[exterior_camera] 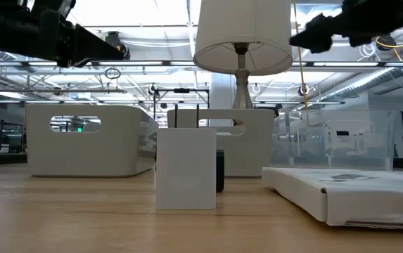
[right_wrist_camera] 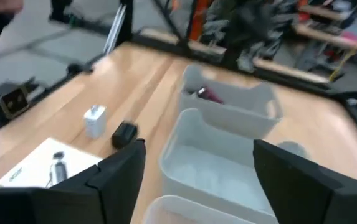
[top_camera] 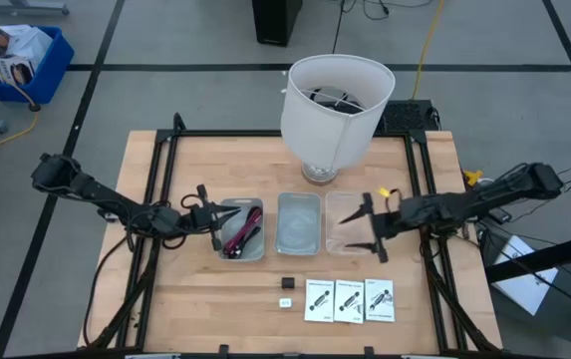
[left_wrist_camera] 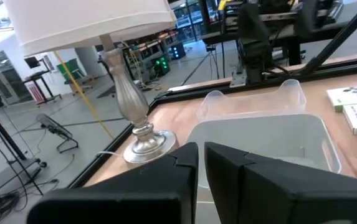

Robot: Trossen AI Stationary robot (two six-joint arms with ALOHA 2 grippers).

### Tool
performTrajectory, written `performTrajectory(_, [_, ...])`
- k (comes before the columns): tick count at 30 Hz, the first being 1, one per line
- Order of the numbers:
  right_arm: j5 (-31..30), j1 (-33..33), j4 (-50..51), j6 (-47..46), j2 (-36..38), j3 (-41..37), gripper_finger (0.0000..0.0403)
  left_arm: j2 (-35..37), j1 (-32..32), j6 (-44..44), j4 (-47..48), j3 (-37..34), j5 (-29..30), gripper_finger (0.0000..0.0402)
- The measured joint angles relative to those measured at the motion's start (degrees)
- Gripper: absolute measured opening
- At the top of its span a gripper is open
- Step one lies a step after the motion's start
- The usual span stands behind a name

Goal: Pick and place items into bin
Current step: Put the white charger adapter into the right gray bin

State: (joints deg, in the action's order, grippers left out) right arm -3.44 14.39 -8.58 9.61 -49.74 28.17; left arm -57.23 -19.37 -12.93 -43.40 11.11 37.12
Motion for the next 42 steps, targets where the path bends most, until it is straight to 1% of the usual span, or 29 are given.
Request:
performTrajectory(5, [1.43, 3.8, -0.17, 2.76, -13.28, 8.3, 0.028, 0.0, 0.39, -0.14, 0.86, -0.01, 0.03, 0.0037])
performTrajectory(9, [6.6, 6.14, -0.52, 3.72, -22.09, 15.27, 0.0278, -0.02, 0.39, -0.1, 1.53, -0.02, 0.02, 0.0037])
performTrajectory(12, [7.8, 7.13, -0.35, 3.76, -28.67, 19.65, 0.0278, -0.01, 0.39, -0.04, 1.57, -0.02, 0.02, 0.0037])
performTrajectory(16, [14.0, 7.63, -0.31, 3.96, -36.82, 24.8, 0.0278, 0.0, 0.39, 0.01, 1.68, -0.02, 0.0, 0.0037])
performTrajectory(22, [20.21, 7.29, -0.72, 6.27, -45.31, 30.42, 0.0278, -0.01, 0.39, 0.07, 1.7, -0.02, -0.01, 0.0037])
performTrajectory(26, [27.8, 5.89, -5.74, 5.36, -48.81, 32.73, 0.0278, 0.0, 0.39, 0.09, 2.23, -0.02, -0.02, 0.0037])
performTrajectory(29, [30.22, 4.94, -7.58, 4.68, -51.49, 33.35, 0.0277, 0.0, 0.39, -0.04, 2.7, -0.02, -0.02, 0.0037])
performTrajectory(35, [30.24, 3.54, -13.74, 3.01, -57.5, 33.37, 0.0277, -0.02, 0.5, 0.03, 2.98, -0.02, 0.22, 0.0037])
performTrajectory(39, [26.72, 3.19, -17.87, 2.78, -59.67, 33.35, 0.0277, -0.02, 0.5, 0.58, 2.97, -0.02, 0.26, 0.0037])
performTrajectory(42, [25.32, 3.19, -17.88, 2.59, -60.34, 33.35, 0.0277, -0.01, 0.5, 1.08, 2.99, -0.02, 0.29, 0.0037])
